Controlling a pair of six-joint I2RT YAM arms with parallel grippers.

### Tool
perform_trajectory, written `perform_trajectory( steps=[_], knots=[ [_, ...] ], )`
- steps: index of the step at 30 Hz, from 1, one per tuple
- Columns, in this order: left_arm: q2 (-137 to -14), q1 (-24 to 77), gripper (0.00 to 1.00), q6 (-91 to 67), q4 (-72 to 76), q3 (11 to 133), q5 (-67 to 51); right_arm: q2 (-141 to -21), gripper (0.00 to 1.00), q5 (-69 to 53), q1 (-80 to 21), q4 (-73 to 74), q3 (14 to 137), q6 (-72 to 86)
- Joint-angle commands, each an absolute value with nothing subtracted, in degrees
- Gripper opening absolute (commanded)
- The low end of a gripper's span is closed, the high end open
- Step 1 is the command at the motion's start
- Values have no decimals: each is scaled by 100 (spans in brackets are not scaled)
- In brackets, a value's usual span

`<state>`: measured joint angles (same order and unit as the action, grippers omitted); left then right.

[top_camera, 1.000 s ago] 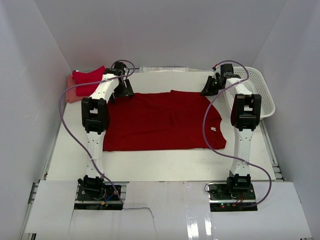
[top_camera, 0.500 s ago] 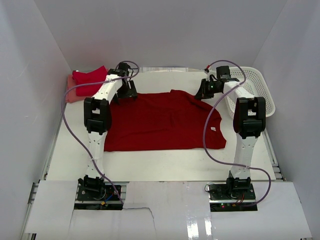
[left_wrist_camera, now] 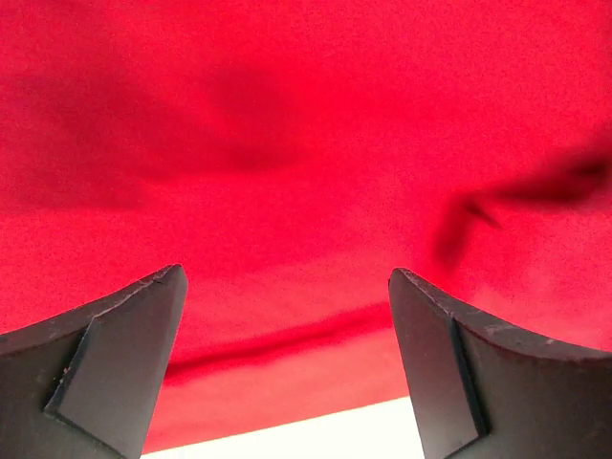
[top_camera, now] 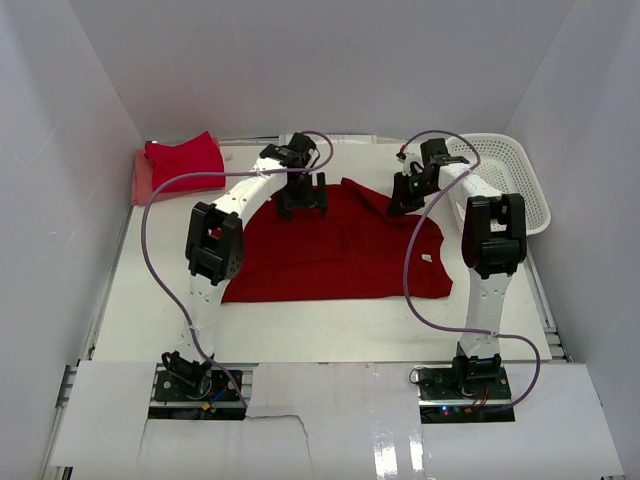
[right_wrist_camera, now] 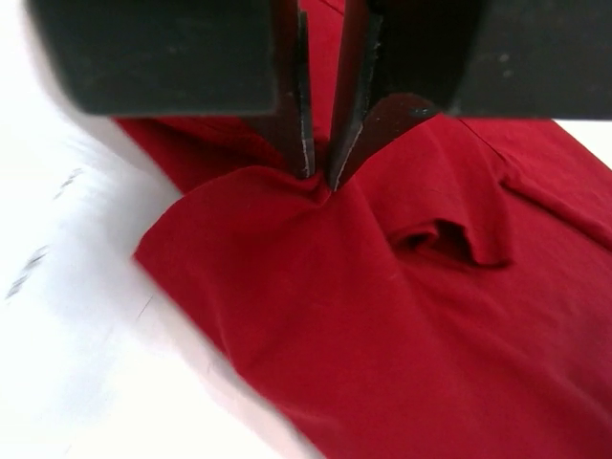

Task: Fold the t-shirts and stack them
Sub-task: Grap the side of the flattened tshirt furthest away from the robot with both arms

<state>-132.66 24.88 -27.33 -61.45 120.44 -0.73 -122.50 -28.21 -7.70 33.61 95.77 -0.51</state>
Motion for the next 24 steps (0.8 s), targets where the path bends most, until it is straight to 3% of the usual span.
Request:
perform_trajectory(
  steps=[1, 3, 4, 7, 10, 24],
  knots=[
    [-12437, 2856, 98, -3093, -6012, 11936, -966, -12384, 18, -2575, -844, 3920, 9624, -229],
    [-12261, 2988, 98, -3207, -5732, 11839, -1421, -12366, 26, -2619, -844, 3868, 9563, -202],
    [-12174, 3084, 98, -3269, -5583, 11604, -1546, -12349, 47, -2602, -844, 3815, 9554, -176],
    [-11883, 3199, 98, -3498, -4915, 11068, -1924, -12209, 71, -2462, -844, 3570, 9475, -44],
    [-11909, 3348, 98, -3586, -4527, 10838, -2091, -12103, 82, -2452, -835, 3393, 9474, 202],
    [-12612, 4385, 98, -3912, -3665, 10669, -1346, -13007, 79, -2374, -457, 2690, 10467, 1186]
  ],
)
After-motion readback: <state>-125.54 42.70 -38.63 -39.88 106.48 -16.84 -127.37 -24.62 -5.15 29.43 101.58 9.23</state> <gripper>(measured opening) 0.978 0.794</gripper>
